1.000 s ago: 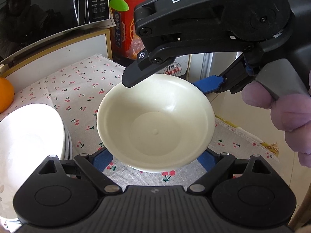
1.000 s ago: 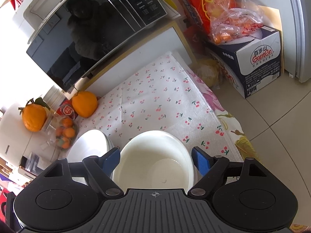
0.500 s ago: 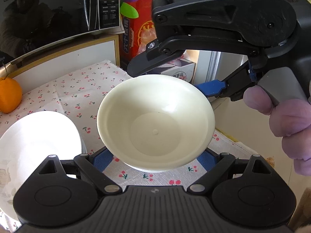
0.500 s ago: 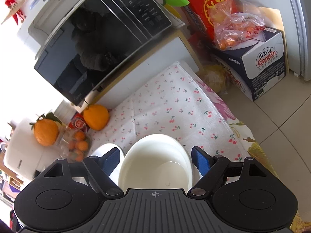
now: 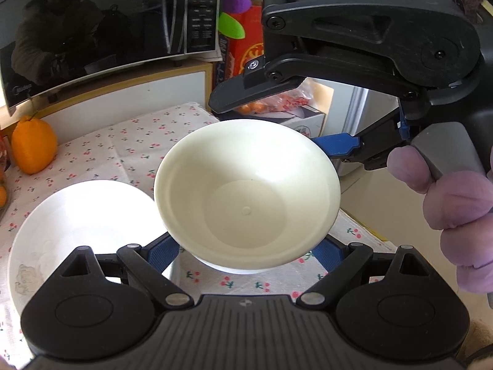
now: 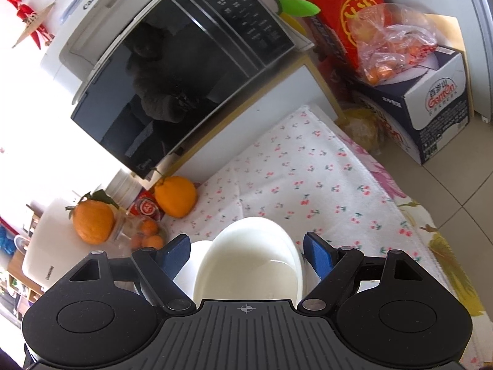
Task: Organize plates and bowls
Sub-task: 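Carry the nested bowls over the plate stack and lower them onto it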
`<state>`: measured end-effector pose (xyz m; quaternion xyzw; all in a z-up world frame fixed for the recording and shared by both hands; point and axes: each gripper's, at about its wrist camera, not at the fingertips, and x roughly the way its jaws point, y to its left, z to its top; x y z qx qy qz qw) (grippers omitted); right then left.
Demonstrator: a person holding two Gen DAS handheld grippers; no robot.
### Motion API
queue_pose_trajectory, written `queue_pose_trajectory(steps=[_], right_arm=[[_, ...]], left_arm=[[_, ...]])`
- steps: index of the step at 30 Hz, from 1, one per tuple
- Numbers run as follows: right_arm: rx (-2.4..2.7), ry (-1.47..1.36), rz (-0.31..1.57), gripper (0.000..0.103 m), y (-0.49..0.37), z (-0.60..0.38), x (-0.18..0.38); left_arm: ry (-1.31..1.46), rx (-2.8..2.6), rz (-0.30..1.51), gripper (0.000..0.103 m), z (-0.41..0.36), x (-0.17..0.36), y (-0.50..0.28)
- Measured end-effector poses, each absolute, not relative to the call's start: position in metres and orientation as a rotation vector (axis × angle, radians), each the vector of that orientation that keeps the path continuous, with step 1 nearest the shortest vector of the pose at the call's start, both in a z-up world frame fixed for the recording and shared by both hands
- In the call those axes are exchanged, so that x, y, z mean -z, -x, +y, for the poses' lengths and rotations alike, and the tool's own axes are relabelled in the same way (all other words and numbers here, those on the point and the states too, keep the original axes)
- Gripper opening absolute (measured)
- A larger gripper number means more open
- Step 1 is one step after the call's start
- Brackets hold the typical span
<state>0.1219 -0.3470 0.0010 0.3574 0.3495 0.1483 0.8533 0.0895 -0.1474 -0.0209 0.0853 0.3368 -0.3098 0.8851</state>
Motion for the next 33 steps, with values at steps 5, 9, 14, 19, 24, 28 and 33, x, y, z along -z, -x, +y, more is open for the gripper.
queue_pose_trajectory(steps=[5,9,14,19,24,28,33], right_arm=[[-0.334,-0.753,0.725,0.082,-0.127,-0.333,-0.007],[-0.348,-0.747,0.722,0.082,-0.129,-0.323,-0.009],[-0.354,-0.741,0.719,0.082,-0.131,-0.313,-0.012],[-0.355,-0.75,0.722,0.082,-0.136,-0.303,-0.012],[-0.368,-0.761,0.723,0.082,-0.14,-0.288,-0.012],[-0.391,-0.754,0.733,0.082,-0.145,-0.273,-0.011],[-0.415,-0.75,0.754,0.082,-0.151,-0.252,-0.007]], left_arm=[[-0.159,0.619,0.698,0.091,-0.135,0.016,-0.09],[-0.15,0.604,0.694,0.091,-0.125,0.011,-0.086],[-0.14,0.593,0.689,0.091,-0.115,0.006,-0.086],[-0.128,0.577,0.692,0.091,-0.108,0.004,-0.086],[-0.118,0.554,0.697,0.091,-0.097,0.004,-0.091],[-0.121,0.53,0.706,0.091,-0.086,0.006,-0.093],[-0.128,0.499,0.723,0.091,-0.074,0.011,-0.094]])
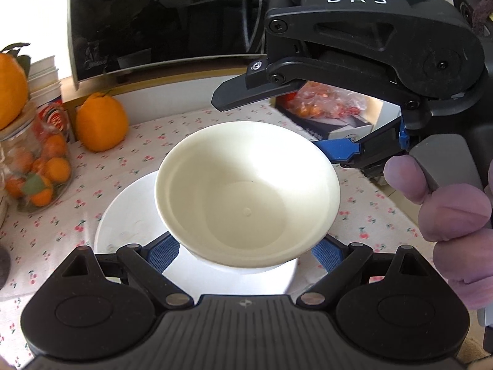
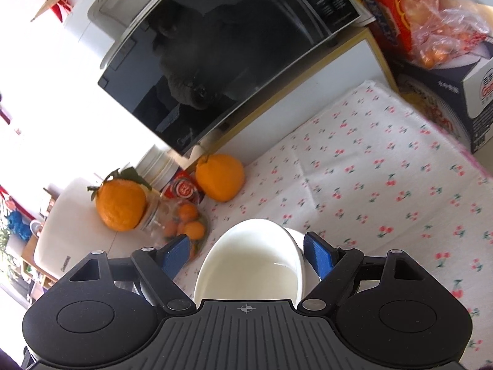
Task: Organize plates and bowls
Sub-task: 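Carry the nested bowls over the plate stack and lower them onto it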
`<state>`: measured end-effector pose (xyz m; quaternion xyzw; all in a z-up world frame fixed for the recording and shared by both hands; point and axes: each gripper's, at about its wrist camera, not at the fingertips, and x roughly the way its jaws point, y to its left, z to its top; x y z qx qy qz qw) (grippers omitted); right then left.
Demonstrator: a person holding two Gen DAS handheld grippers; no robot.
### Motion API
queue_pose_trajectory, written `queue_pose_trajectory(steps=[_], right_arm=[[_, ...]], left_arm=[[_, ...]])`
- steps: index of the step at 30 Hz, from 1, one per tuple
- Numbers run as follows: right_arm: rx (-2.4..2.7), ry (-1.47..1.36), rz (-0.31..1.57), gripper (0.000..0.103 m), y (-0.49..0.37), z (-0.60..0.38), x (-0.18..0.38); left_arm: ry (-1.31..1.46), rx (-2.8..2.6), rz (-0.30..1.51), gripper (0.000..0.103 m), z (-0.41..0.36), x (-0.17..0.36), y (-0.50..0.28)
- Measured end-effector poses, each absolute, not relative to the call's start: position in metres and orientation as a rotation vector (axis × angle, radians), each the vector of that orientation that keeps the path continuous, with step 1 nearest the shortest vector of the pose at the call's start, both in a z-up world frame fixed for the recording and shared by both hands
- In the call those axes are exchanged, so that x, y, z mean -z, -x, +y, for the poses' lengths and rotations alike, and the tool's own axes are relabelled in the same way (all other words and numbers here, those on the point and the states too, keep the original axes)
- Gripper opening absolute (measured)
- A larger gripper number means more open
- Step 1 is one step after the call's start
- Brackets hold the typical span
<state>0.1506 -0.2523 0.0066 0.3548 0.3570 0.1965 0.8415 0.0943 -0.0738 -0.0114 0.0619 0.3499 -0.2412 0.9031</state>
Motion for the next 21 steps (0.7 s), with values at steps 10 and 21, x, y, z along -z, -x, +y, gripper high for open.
queue_pose_trajectory(steps=[10,21], right_arm=[[-0.414,-0.751,0.8,0.082,-0.16,-0.221,0.008],[-0.397,-0.739,0.826,0.082,-0.163,-0.209,0.02]], left_arm=[[-0.138,0.452,0.747,0.091,-0.052,0.014,-0.097],[-0.168,0.438,0.762,0.091,-0.051,0.023,-0.103]])
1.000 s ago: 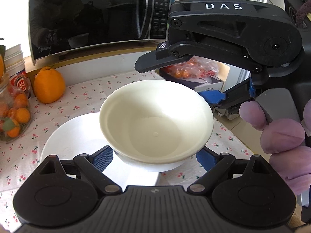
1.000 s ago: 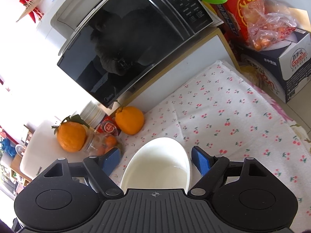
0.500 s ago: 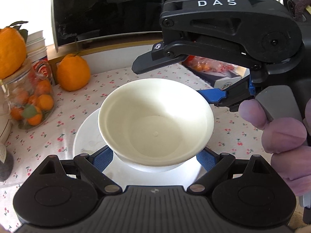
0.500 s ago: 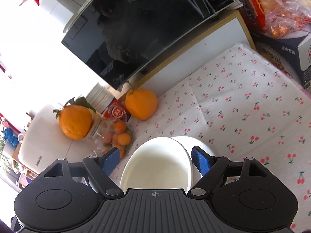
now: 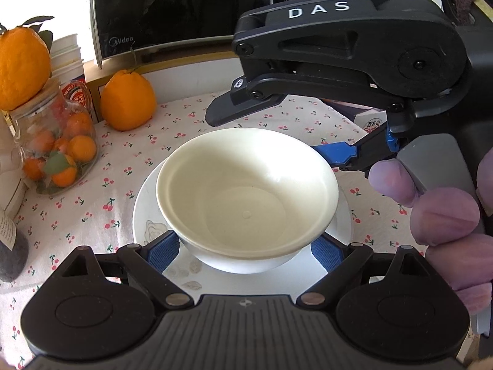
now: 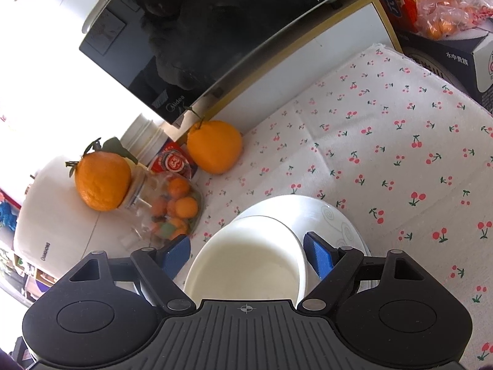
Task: Organize plates and bowls
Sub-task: 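Carry the nested bowls over the plate stack and lower them onto it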
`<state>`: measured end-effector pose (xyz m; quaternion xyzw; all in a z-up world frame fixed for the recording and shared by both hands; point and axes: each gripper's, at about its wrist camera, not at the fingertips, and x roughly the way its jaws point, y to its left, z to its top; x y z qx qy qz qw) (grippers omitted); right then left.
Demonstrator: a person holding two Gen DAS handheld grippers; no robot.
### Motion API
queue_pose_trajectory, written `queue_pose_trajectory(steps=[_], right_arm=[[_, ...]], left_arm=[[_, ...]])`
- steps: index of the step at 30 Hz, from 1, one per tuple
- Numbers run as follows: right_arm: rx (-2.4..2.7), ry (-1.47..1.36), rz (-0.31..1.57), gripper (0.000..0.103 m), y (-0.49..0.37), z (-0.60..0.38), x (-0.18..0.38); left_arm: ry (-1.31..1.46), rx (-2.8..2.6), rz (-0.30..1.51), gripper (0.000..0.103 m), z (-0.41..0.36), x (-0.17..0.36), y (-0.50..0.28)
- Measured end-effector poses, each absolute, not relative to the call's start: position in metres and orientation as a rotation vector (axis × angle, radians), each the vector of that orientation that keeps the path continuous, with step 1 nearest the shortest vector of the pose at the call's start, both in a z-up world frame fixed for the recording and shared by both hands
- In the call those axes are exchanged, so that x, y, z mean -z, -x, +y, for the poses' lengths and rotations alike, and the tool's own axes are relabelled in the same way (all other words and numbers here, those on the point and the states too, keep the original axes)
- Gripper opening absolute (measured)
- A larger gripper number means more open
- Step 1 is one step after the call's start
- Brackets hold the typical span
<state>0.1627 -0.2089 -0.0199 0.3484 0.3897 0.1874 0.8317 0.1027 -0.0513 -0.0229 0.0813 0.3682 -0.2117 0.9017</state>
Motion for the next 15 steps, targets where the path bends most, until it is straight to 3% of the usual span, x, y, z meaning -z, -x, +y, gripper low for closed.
queue_pose_trajectory(steps=[15], right_arm=[[-0.41,-0.74,0.838,0.083,-0.1632,-0.2076,0.0207]], left_arm=[[-0.166,0.435,0.774,0.092,-0.0482,0.0257,-0.1078]])
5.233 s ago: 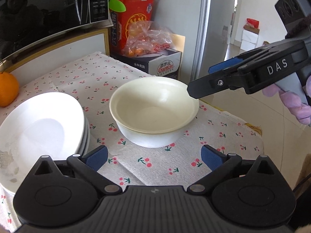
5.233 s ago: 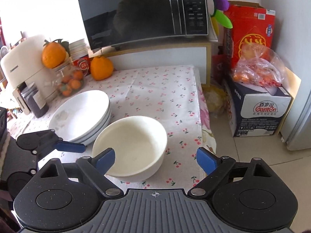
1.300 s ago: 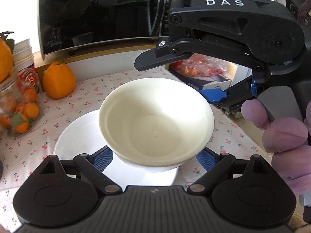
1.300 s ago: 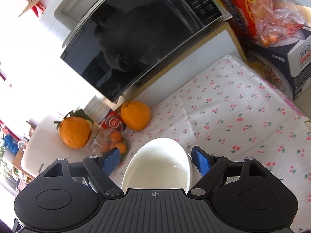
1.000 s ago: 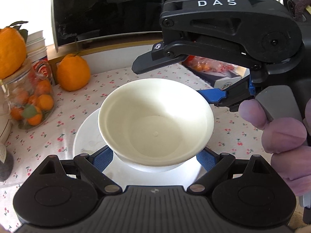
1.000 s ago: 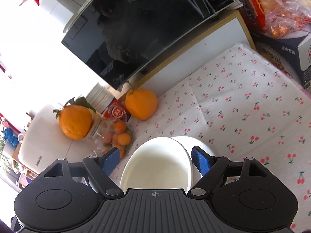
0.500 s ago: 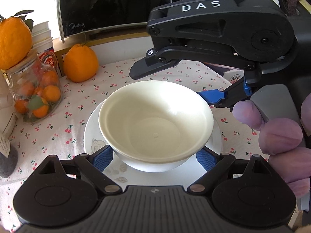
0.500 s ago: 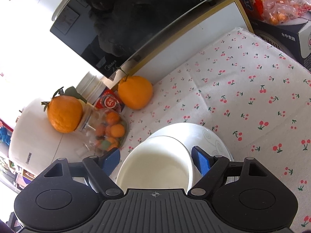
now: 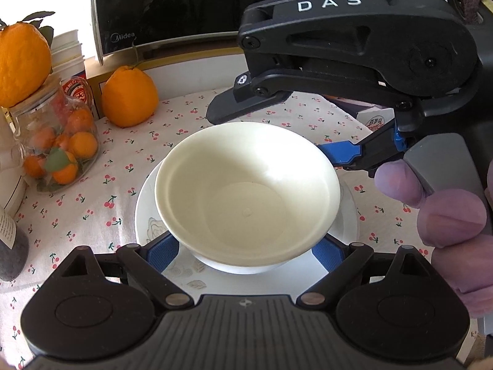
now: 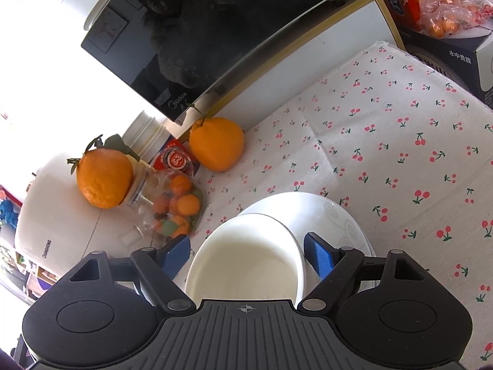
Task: Organize plates and bowls
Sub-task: 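Carry the nested bowls over the plate stack and lower them onto it, then open both grippers and pull them back from the bowls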
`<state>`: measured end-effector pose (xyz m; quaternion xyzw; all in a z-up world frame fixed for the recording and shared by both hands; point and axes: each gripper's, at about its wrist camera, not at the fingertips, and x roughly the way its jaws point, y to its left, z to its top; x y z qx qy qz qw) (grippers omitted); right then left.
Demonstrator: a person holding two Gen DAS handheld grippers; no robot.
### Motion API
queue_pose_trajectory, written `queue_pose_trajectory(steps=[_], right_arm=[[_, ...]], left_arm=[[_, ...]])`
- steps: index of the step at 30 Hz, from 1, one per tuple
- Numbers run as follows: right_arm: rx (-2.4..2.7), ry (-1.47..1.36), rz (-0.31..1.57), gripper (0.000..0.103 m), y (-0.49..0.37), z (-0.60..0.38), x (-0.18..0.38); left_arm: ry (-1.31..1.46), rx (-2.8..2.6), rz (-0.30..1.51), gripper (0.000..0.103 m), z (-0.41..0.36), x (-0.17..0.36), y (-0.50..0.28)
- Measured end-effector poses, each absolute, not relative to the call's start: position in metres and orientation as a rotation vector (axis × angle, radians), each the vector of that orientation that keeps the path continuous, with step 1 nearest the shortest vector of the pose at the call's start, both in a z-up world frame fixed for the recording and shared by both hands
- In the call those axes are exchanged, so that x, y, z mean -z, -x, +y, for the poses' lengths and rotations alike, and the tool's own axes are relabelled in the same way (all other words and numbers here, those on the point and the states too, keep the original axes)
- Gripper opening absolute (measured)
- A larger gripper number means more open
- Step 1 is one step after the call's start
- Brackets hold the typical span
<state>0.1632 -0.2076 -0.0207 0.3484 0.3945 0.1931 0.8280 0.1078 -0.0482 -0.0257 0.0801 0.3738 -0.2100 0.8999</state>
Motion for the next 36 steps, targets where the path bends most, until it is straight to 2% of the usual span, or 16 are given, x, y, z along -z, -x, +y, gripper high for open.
queue_pose_trajectory(steps=[4,11,18,36], right_arm=[[-0.412,-0.726,0.845,0.085,-0.163,-0.209,0.02],[-0.414,-0.705,0.824,0.09,-0.16,-0.217,0.014],[-0.386,-0.695,0.797,0.09,-0.154,-0.237,0.004],[-0.338,-0.338,0.823,0.09,-0.094,-0.255,-0.018]], left_arm=[[-0.164,0.433,0.759,0.098,-0.048,0.023,-0.107],[-0.134,0.434,0.771,0.1,-0.044,0.018,-0.106],[-0.124,0.431,0.764,0.101,-0.038,0.011,-0.096],[-0.031,0.245,0.816,0.102,-0.015,-0.006,-0.07]])
